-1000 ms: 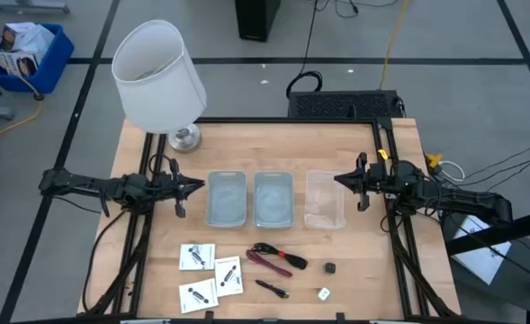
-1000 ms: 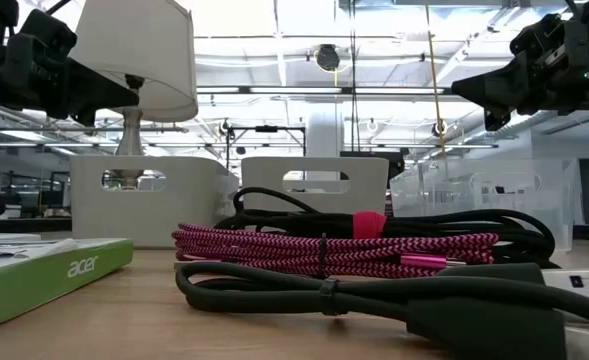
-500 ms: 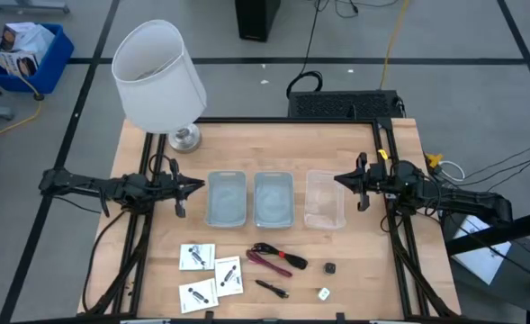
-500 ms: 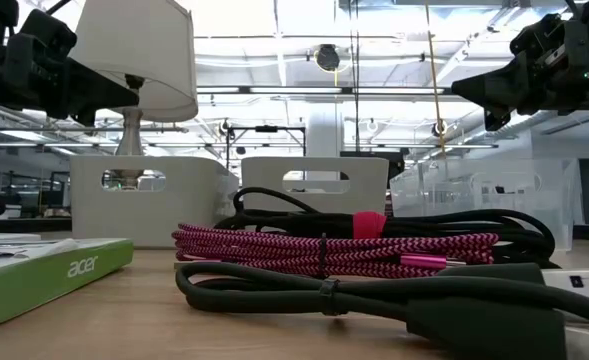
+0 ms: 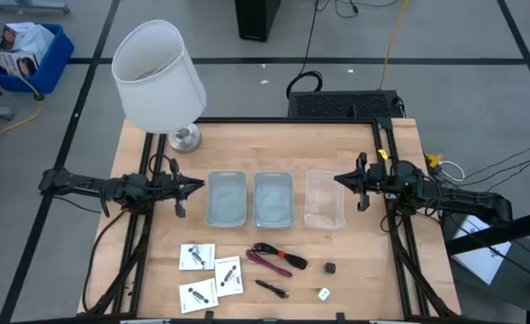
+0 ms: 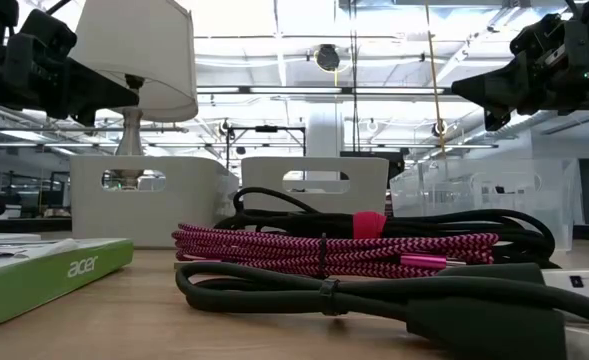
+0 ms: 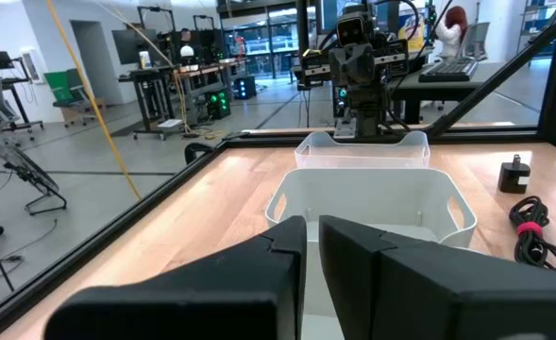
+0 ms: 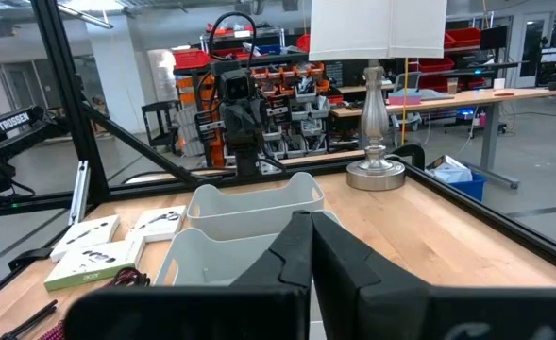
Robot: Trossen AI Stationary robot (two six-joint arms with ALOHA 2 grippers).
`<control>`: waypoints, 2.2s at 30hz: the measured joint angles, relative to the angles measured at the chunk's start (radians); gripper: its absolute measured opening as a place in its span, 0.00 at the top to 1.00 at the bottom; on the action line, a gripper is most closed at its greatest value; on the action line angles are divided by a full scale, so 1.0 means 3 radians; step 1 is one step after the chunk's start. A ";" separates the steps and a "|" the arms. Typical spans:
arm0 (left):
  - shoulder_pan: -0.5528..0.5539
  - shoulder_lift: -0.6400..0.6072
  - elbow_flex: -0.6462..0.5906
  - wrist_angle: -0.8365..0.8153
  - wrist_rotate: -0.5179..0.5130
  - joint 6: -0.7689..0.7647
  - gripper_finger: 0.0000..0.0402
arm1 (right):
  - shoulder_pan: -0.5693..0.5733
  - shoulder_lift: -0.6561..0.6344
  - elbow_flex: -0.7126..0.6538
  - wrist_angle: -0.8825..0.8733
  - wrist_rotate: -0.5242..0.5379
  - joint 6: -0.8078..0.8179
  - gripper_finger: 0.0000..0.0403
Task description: Pick and place items into bin
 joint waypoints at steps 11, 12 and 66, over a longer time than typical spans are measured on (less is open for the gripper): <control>0.0000 0.0001 0.0001 0.0001 0.0000 0.0000 0.90 | 0.0000 0.0000 0.0000 -0.0001 0.0000 0.0000 1.00; 0.0000 0.0000 0.0000 -0.0001 0.0000 0.0000 0.90 | 0.0000 0.0001 0.0001 -0.0001 0.0000 0.0000 1.00; 0.0000 0.0001 0.0000 0.0098 0.0000 -0.0027 0.90 | 0.0000 0.0000 0.0000 0.0028 0.0000 0.0000 1.00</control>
